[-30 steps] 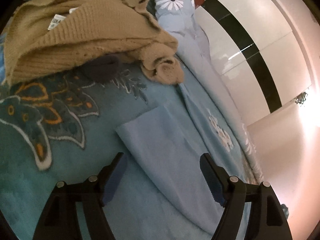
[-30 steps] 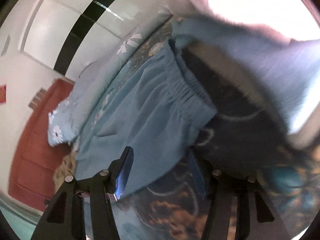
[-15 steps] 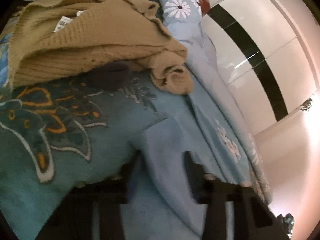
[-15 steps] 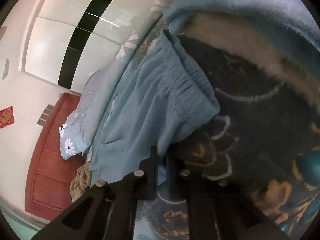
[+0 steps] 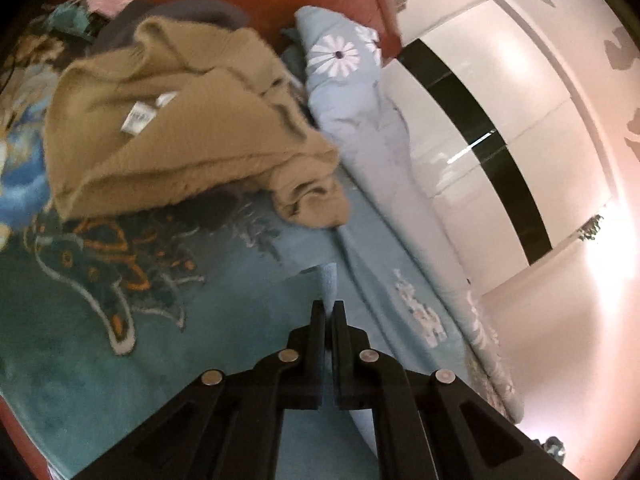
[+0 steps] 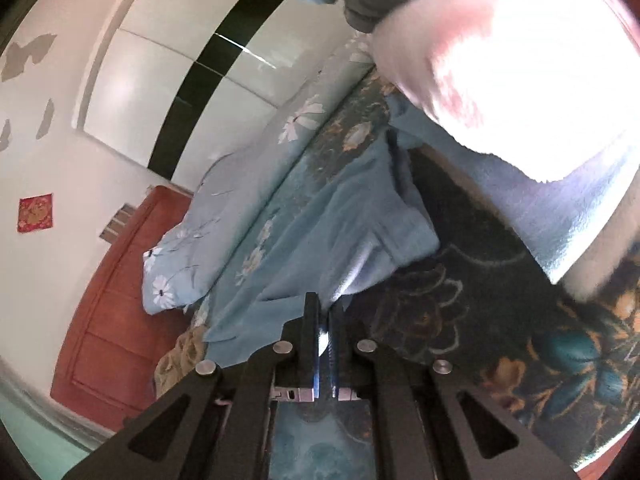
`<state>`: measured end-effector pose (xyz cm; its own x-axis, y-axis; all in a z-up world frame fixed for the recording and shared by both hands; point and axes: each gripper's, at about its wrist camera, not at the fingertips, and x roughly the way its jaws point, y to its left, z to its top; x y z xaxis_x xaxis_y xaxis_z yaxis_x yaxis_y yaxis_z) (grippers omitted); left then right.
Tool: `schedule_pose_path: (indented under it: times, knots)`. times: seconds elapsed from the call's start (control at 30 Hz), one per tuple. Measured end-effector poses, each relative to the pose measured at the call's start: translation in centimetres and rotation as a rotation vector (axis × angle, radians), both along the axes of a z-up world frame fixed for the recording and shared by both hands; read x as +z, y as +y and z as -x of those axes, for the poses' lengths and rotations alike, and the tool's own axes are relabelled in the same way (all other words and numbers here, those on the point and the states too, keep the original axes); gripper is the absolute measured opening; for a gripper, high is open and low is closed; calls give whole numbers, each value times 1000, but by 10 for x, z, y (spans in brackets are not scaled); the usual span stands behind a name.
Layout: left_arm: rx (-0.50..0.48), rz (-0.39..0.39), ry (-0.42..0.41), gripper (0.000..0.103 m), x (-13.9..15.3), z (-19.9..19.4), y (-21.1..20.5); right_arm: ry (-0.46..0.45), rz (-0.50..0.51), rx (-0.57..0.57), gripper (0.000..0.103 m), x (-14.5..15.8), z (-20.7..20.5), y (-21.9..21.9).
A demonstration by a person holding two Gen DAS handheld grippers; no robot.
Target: Fold clothes
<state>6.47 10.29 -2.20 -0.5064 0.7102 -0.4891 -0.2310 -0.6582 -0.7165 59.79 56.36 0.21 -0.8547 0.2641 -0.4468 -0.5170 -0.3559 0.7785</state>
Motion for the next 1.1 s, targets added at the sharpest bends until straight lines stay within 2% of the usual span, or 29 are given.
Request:
schedule_pose_path:
  times: [0.1, 0.3, 0.43, 0.6, 0.77, 0.8, 1.0, 1.1]
  knots:
    - [-5, 23, 12, 2, 15, 12, 11, 25, -26, 7, 4, 11, 8, 7]
    - [2, 147, 1, 3, 42, 57, 69, 49, -98, -4, 4, 34, 51, 42]
    - [1, 231, -5, 3, 57, 87, 110, 42, -99, -27, 4, 34, 77, 76]
    - [-50, 346, 1, 3, 54, 129, 178, -54, -110, -45, 4, 22, 117, 116]
    - [-114, 449, -53, 3, 21, 165, 235, -156, -77, -70, 4, 3, 144, 149]
    - [-124, 460, -59, 3, 17, 167, 238, -169, -69, -73, 4, -1, 146, 154]
    - [-187, 417, -64, 3, 8, 162, 229, -256, -29, -78, 4, -22, 157, 166]
    - [-219, 396, -66, 7, 4, 160, 224, -277, -9, -81, 4, -31, 159, 170]
